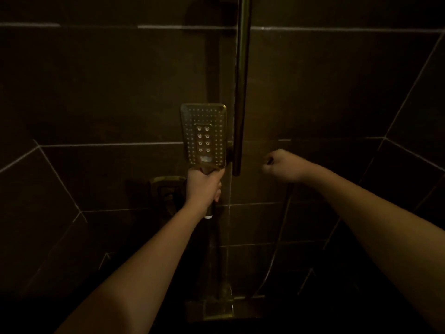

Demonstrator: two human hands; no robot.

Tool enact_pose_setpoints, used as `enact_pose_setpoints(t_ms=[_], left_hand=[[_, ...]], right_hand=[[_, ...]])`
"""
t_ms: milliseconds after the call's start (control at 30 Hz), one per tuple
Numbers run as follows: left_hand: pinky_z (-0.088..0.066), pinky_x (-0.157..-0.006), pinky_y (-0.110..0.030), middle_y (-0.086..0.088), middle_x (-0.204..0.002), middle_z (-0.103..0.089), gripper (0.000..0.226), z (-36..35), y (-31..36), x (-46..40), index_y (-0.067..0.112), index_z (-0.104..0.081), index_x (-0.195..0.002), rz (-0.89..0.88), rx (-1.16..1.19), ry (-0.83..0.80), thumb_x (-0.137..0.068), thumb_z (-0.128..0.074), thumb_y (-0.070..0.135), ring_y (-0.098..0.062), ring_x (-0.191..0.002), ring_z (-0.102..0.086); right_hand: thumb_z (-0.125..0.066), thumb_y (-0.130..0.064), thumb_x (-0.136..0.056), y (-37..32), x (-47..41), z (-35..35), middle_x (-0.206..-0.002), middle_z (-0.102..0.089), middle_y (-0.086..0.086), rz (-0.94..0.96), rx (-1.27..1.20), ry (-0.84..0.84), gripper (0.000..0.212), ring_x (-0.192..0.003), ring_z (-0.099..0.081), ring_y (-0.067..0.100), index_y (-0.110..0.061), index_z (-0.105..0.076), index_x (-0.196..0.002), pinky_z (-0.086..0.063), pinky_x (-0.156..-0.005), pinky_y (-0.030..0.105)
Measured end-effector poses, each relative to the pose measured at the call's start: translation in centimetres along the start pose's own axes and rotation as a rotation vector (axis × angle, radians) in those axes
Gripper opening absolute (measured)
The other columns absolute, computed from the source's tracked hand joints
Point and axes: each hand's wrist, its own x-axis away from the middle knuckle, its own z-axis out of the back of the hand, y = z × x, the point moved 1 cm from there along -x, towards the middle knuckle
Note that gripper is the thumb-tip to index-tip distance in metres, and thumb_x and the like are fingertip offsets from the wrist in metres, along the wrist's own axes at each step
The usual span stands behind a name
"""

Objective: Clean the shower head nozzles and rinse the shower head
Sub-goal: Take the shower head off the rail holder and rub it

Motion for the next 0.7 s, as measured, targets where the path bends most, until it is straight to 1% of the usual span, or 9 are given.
enact_pose_setpoints(t_ms=[67,100,233,267,333,433,567,633,700], left_hand=[[-0.037,-0.036,-0.025,0.006,-0.045,-0.045,0.025,-0.5,2.8,-0.3,0.017,-0.056,-0.073,-0.043,0.002,-0.056,-0.094,-0.069,0.023,-0.012,-0.036,-0.042],[-0.037,-0.037,-0.025,0.006,-0.045,-0.045,0.024,-0.7,4.2,-0.4,0.017,-0.057,-0.074,-0.062,0.002,-0.081,-0.094,-0.069,0.024,-0.011,-0.036,-0.042],[-0.035,-0.037,-0.025,0.005,-0.046,-0.042,0.025,-1.8,9.4,-1.2,0.017,-0.057,-0.072,-0.118,0.016,-0.142,-0.094,-0.069,0.022,-0.012,-0.036,-0.039],[-0.035,-0.038,-0.026,0.005,-0.046,-0.043,0.025,-2.1,10.6,-1.4,0.017,-0.057,-0.072,-0.128,0.017,-0.150,-0.094,-0.069,0.022,-0.012,-0.036,-0.038],[-0.035,-0.039,-0.026,0.004,-0.045,-0.043,0.025,-2.6,12.8,-2.0,0.017,-0.057,-0.072,-0.158,0.009,-0.163,-0.094,-0.068,0.021,-0.013,-0.036,-0.038],[-0.035,-0.039,-0.026,0.004,-0.045,-0.043,0.022,-3.2,16.6,-2.9,0.016,-0.057,-0.075,-0.222,0.003,-0.184,-0.095,-0.068,0.021,-0.013,-0.036,-0.038],[-0.036,-0.039,-0.026,0.002,-0.048,-0.043,0.016,-3.7,21.7,-3.6,0.012,-0.059,-0.084,-0.281,0.000,-0.202,-0.096,-0.066,0.020,-0.013,-0.038,-0.039],[-0.036,-0.040,-0.025,0.002,-0.048,-0.042,0.018,-4.0,24.0,-3.8,0.011,-0.058,-0.082,-0.305,0.008,-0.209,-0.096,-0.066,0.018,-0.014,-0.038,-0.038],[-0.034,-0.042,-0.026,0.000,-0.049,-0.041,0.021,-4.4,26.2,-4.0,0.012,-0.057,-0.078,-0.321,0.008,-0.217,-0.096,-0.065,0.018,-0.015,-0.040,-0.037]], right_hand=[[-0.056,-0.026,-0.097,-1.5,0.2,3.2,-0.063,-0.057,-0.004,0.035,-0.164,0.098,0.012,-0.047,-0.055,0.005,-0.019,-0.062,-0.089,-0.044,-0.045,0.022],[-0.056,-0.026,-0.097,-2.3,0.2,4.7,-0.063,-0.055,-0.003,0.064,-0.205,0.145,0.012,-0.046,-0.053,0.005,-0.018,-0.061,-0.090,-0.043,-0.045,0.022],[-0.058,-0.031,-0.095,-5.4,0.2,9.5,-0.065,-0.052,-0.001,0.178,-0.213,0.310,0.019,-0.054,-0.050,0.010,-0.018,-0.057,-0.081,-0.041,-0.051,0.027],[-0.059,-0.032,-0.095,-6.2,0.3,10.7,-0.064,-0.052,-0.002,0.200,-0.217,0.340,0.021,-0.052,-0.050,0.008,-0.019,-0.057,-0.079,-0.041,-0.049,0.025],[-0.059,-0.030,-0.095,-7.9,0.4,13.0,-0.057,-0.050,-0.005,0.253,-0.239,0.382,0.024,-0.043,-0.047,0.003,-0.019,-0.055,-0.075,-0.040,-0.042,0.019],[-0.058,-0.026,-0.097,-10.5,0.6,16.4,-0.051,-0.048,-0.005,0.330,-0.278,0.448,0.024,-0.038,-0.046,0.004,-0.016,-0.053,-0.075,-0.039,-0.037,0.017],[-0.058,-0.024,-0.096,-13.4,0.6,20.5,-0.050,-0.052,-0.004,0.397,-0.341,0.531,0.019,-0.043,-0.051,0.010,-0.015,-0.056,-0.080,-0.043,-0.041,0.023],[-0.056,-0.021,-0.096,-14.7,0.6,22.8,-0.058,-0.054,-0.001,0.404,-0.394,0.567,0.013,-0.050,-0.053,0.012,-0.013,-0.056,-0.086,-0.045,-0.046,0.025],[-0.047,-0.017,-0.098,-16.1,0.3,24.9,-0.066,-0.049,0.003,0.435,-0.509,0.571,0.012,-0.057,-0.048,0.015,-0.012,-0.051,-0.088,-0.042,-0.053,0.029]])
